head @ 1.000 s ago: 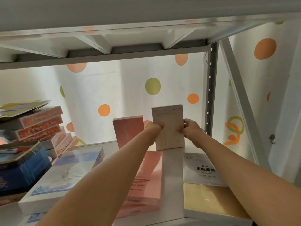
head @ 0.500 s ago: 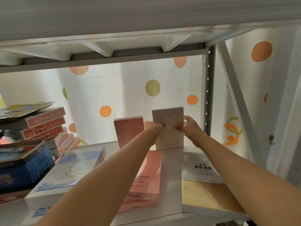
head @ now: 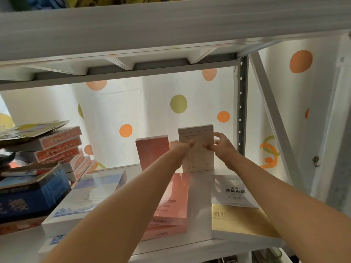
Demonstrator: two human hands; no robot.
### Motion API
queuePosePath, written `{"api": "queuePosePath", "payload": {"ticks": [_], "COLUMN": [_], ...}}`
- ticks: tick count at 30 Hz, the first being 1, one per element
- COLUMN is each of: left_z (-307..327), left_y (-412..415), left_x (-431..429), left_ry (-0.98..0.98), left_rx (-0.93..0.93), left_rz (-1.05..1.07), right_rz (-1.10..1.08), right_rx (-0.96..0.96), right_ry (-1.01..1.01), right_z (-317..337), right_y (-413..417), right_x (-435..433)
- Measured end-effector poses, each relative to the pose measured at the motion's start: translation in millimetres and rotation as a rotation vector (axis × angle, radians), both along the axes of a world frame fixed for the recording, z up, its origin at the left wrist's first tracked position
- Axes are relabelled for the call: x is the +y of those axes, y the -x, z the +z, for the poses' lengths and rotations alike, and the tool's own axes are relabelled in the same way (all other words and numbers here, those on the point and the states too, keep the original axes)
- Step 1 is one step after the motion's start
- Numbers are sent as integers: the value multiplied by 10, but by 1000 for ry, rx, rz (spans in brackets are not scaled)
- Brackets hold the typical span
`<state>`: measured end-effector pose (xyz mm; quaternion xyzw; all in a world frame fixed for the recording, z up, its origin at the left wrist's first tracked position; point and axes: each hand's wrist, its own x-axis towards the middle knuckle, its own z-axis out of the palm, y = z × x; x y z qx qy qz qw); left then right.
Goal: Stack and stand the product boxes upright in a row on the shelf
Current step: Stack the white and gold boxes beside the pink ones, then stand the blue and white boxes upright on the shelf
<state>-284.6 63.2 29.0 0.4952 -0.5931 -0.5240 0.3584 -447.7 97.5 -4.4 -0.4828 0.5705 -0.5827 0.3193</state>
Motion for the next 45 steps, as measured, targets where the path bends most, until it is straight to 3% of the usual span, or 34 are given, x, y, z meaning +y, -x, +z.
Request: {"api": "queuePosePath", "payload": {"ticks": [10,16,20,23,27,31,36,45], "left_z": [272,430,512,471,434,449,288,-27], "left_y": [-210,-405,-692,-1044,-1532,-2110,-2793,-3231], "left_x": [422,646,823,960,1145,1227,1228,1040], "left_ry": [78,145,154,293,353,349,274,231], "left_rx": [-102,-61,-17,57,54,5,-31,-136], "left_rz": [21,14,4,-9,33,205,318,260], "right_rz": [-70,-336,-555,-367,49,229,328,269], "right_rx": [44,51,23,-66,-181,-74,6,40], "right_ry": [9,60,292,450,264,165,64,-72], "right_z": [161,449,710,804,717,554,430,296], "right_y": [-106,-203,-519,-1000,-1696,-2155,-2554,-3048], "right_x": [214,531,914,1193,1166,1042,935,768]}}
